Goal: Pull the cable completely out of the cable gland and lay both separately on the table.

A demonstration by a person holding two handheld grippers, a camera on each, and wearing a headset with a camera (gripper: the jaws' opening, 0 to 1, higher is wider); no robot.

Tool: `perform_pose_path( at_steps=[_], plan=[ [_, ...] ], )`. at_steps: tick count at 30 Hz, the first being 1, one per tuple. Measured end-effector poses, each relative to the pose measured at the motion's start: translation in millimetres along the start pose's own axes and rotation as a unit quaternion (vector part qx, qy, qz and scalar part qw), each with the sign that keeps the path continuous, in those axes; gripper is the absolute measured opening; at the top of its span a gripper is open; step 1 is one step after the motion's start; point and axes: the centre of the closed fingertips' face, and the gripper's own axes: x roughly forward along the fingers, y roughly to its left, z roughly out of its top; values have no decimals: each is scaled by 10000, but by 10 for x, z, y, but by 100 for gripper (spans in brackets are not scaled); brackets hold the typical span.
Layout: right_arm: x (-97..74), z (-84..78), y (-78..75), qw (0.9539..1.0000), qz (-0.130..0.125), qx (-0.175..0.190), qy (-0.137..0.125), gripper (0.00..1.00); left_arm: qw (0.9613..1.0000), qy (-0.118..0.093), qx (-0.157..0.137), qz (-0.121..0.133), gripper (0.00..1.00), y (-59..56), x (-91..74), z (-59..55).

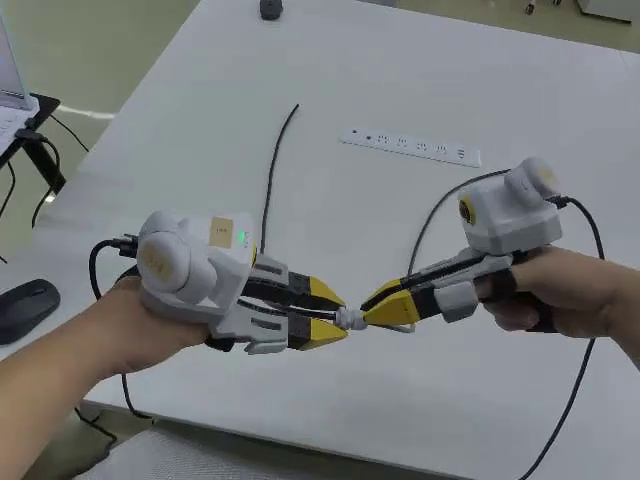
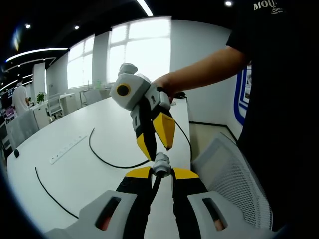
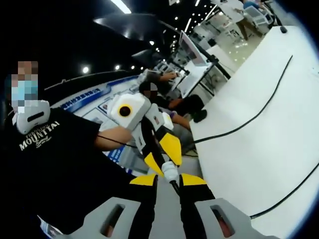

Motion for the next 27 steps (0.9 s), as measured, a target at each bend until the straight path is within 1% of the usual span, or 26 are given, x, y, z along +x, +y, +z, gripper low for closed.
perform_pose_path(
  at_steps=[1, 5, 7, 8, 9, 12, 15, 18, 20, 21, 22, 23, 24, 25, 26, 27],
  plan=[
    [4, -4, -7, 10000, 24, 30, -5, 13, 10000, 4, 10, -10, 15, -7, 0, -1],
    [30, -56, 43, 9995, 235, 209, 61, 13, 10000, -23, 43, -48, 15, -18, 2, 13],
    [38, -64, 40, 9992, 288, 260, 36, 12, 9999, -33, 54, -89, 15, -34, 9, 23],
    [37, -40, 52, 9990, 340, 287, -39, 10, 9999, -34, 64, -101, 15, -41, 12, 31],
    [38, -24, 46, 9990, 336, 279, -97, 9, 9999, -49, 71, -113, 15, -45, 15, 41],
    [33, -33, 54, 9990, 353, 261, -84, 9, 9999, -45, 92, -96, 15, -38, 23, 44],
    [34, -47, 50, 9991, 343, 241, -41, 9, 9999, -29, 98, -118, 15, -45, 32, 37],
    [53, -100, 68, 9990, 393, 210, 98, 9, 9998, -71, 87, -140, 15, -53, 37, 60],
    [52, -91, 54, 9994, 332, 107, 73, 8, 9999, -31, 63, -143, 15, -42, 35, 42],
    [53, -90, 56, 9994, 337, 106, 55, 8, 9999, -32, 17, -147, 15, -36, 29, 39],
    [55, -92, 66, 9993, 349, 109, 64, 8, 9996, -66, -188, -180, 15, -49, 24, 44],
    [57, -91, 72, 9995, 301, 6, 69, 7, 9998, -58, -138, -154, 15, -45, 19, 50],
    [65, -73, 48, 9996, 183, -228, 44, 7, 9998, -46, -135, -120, 15, -47, 13, 49],
    [76, -82, 61, 9990, 110, -433, 99, 6, 9997, -46, -226, -122, 15, -55, 4, 44],
    [85, -88, 64, 9982, 24, -584, 147, 6, 9991, -44, -395, -143, 15, -69, -4, 37],
    [92, -82, 60, 9970, -134, -742, 174, 6, 9987, -42, -493, -112, 15, -63, -14, 31]
  ],
)
